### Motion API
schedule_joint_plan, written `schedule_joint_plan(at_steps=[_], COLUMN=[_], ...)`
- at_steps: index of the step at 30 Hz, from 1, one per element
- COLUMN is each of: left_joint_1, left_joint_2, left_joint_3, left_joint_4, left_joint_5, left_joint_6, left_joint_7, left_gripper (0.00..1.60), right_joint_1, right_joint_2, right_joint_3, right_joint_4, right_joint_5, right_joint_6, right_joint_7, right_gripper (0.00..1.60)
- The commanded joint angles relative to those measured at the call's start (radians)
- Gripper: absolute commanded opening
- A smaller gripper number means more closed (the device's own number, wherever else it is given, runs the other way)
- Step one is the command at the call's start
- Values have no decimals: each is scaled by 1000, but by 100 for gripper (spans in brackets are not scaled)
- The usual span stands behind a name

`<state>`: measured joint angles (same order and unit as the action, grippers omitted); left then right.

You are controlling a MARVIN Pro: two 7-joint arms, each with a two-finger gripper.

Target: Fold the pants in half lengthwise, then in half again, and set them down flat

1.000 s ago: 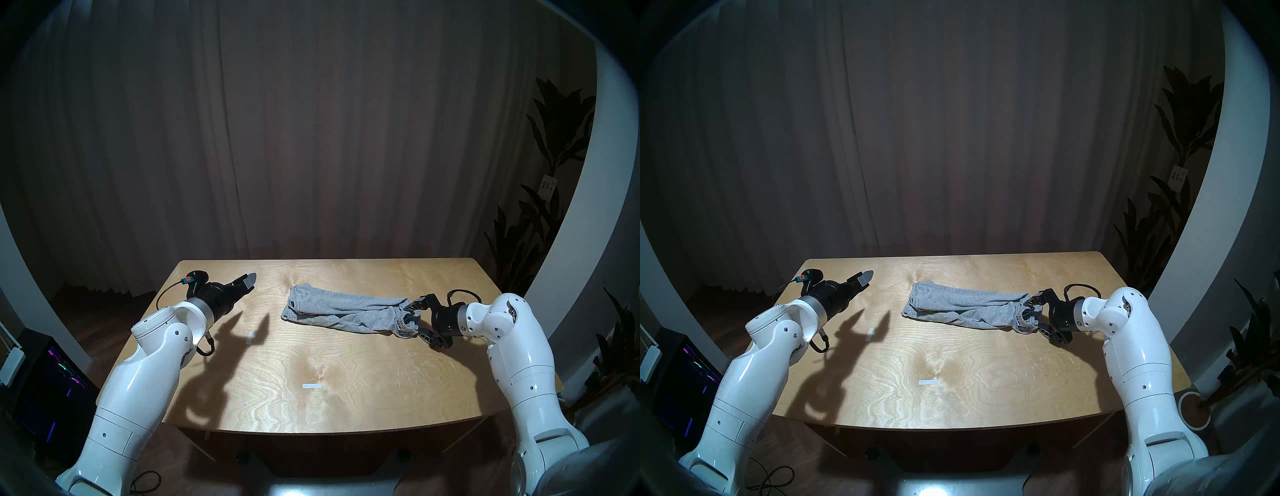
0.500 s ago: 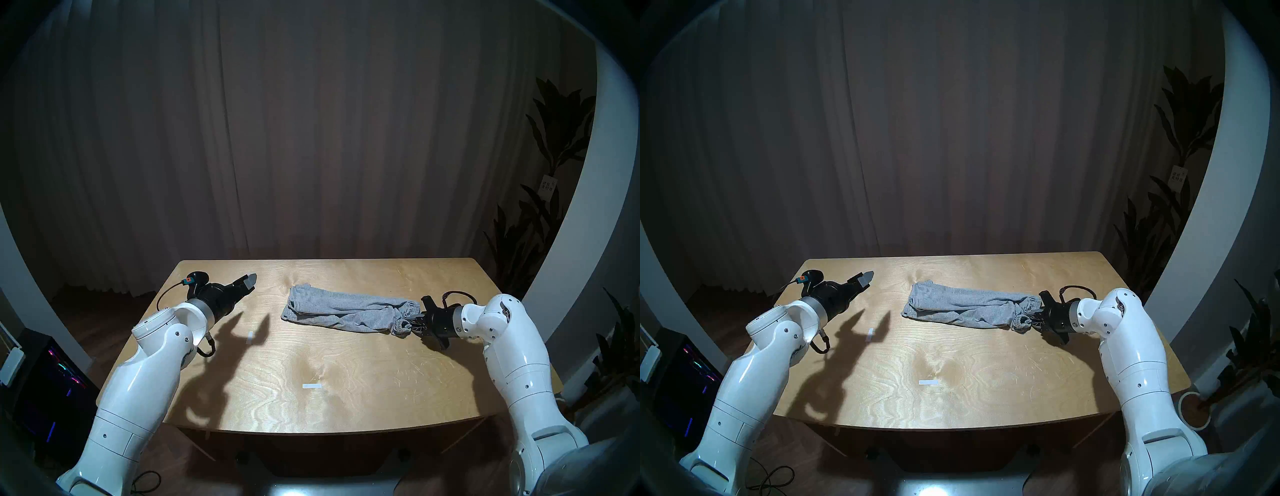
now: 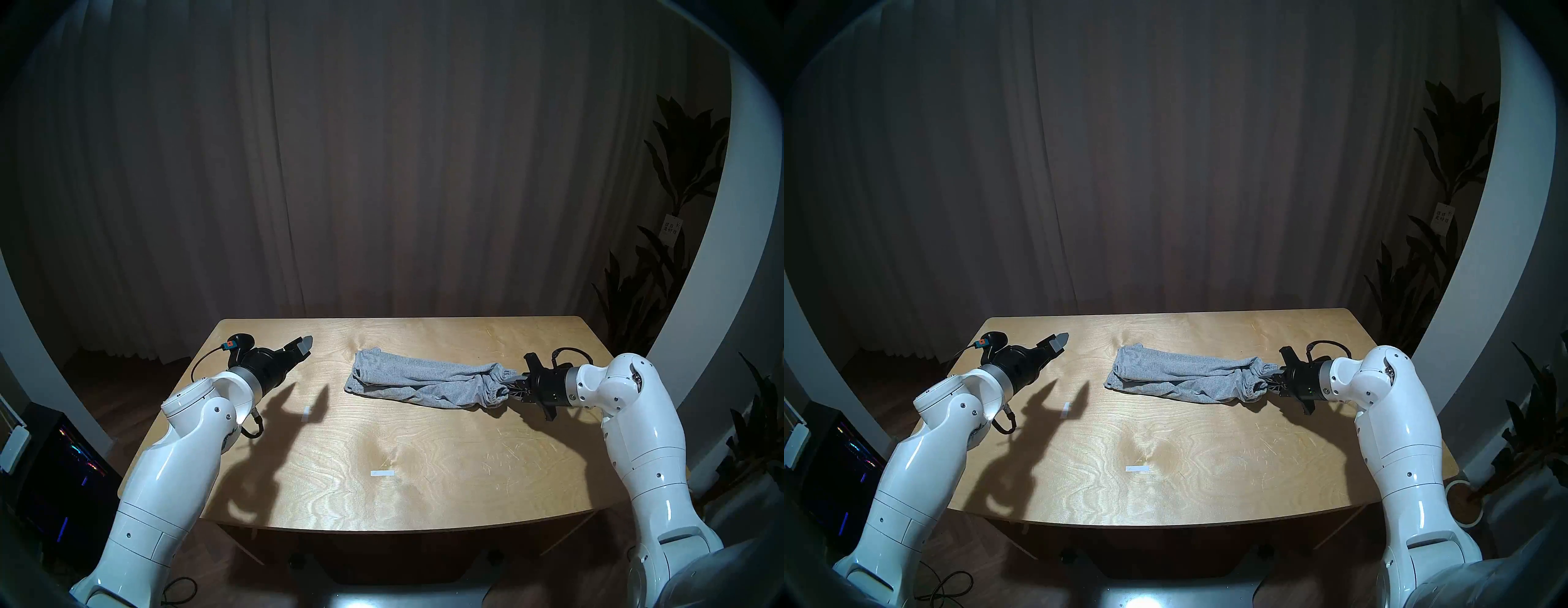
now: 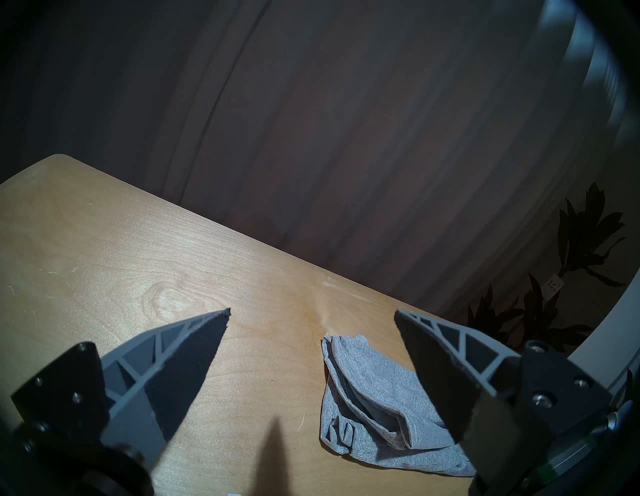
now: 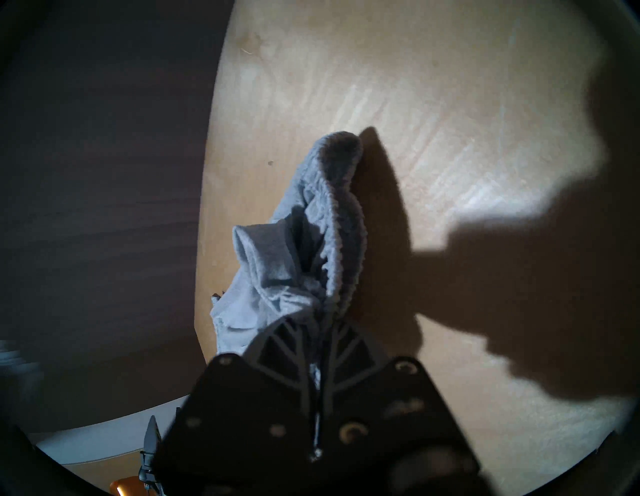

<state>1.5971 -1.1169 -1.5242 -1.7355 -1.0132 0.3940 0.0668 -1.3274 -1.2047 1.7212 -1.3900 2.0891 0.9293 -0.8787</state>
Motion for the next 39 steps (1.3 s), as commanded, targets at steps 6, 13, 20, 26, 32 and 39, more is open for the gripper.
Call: schedule_joint_plan(at_steps=[6,13,20,26,32,39], left_joint_1=[8,39,70,93,121,157], left_joint_2=[-1,1,2,1,2,-2], left_joint_3=[-22,-51,-85,-114,-149,-193], left_joint_4=[-24,-41,-51,-56,-58,-65], left_joint_5=[0,-6,-11,-21,-32,-49], left_joint_6=[-20,-33,-47,-61,-78,-101], left_joint_7=[4,9,12,12,7,-2], left_gripper=[160,160,160,160,160,160], right_joint_1=[153,218,283,337,390,453], right_joint_2=[-57,-94,-130,-180,-231,-281], right_joint_3=[-85,-141,-192,-248,-303,-363], right_joint_4=[-8,27,105,154,209,299], right_joint_5=[17,-8,-40,-70,-104,-159], right_joint_6=[16,0,2,0,-9,-24], right_joint_7=[6,19,33,45,57,80], right_gripper=[0,0,0,0,0,0])
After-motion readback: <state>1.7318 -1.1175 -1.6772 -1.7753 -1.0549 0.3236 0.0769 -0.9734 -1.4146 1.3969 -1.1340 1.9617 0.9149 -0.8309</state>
